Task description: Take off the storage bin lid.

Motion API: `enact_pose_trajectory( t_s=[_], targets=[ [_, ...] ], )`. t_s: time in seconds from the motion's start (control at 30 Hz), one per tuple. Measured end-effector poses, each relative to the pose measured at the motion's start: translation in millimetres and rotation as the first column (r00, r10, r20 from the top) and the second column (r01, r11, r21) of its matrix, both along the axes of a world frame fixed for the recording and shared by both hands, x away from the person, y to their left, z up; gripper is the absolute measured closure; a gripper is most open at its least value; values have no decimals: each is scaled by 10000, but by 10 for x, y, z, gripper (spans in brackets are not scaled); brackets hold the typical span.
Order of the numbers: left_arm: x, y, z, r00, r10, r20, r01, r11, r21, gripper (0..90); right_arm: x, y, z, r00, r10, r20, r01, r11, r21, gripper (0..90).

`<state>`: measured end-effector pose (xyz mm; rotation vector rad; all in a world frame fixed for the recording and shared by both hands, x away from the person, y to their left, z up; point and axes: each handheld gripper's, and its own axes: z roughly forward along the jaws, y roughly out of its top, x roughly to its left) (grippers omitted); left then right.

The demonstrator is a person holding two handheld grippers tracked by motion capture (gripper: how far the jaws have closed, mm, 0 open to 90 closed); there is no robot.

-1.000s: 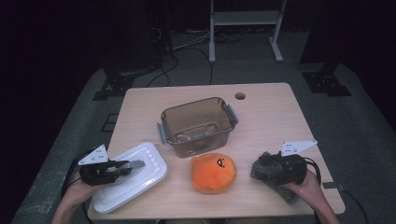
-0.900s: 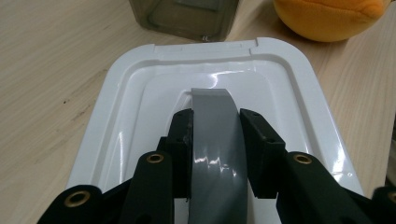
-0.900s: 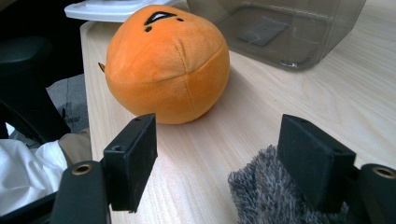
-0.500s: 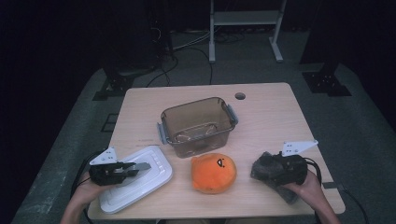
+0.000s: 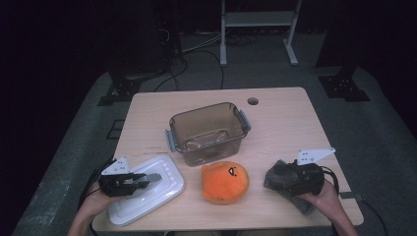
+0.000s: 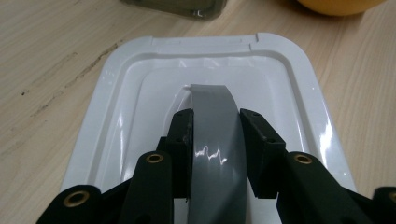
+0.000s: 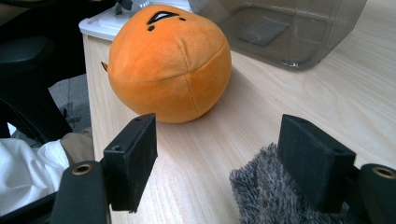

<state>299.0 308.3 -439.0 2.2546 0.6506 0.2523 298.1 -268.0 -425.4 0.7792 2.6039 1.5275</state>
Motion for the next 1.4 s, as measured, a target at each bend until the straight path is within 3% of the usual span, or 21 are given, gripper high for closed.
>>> enact_pose_trajectory(
  t_s=[0.2, 0.47, 0.87, 1.13, 1.4],
  targets=[
    [-18, 4, -16, 10000, -8, 6, 8, 9999, -110, 654, 1, 4, 1, 10000, 2, 8, -2, 10000, 9, 276],
    [-50, 7, 120, 9995, -1, 305, 10, 9995, -306, 612, -3, 2, 6, 10000, 4, 9, -4, 10000, 19, 276],
    [-66, -246, 360, 9950, -724, 688, 781, 9934, -841, 547, -5, -7, 10, 10000, -6, 19, 6, 10000, 31, 275],
    [-80, -455, 512, 9866, -1322, 955, 1418, 9847, -1017, 520, -3, -21, 14, 10000, -12, 66, 12, 10000, 37, 274],
    [-73, -675, 658, 9736, -1934, 1214, 2060, 9733, -1014, 500, -2, -24, 15, 10000, -10, 68, 10, 10000, 50, 271]
  ],
)
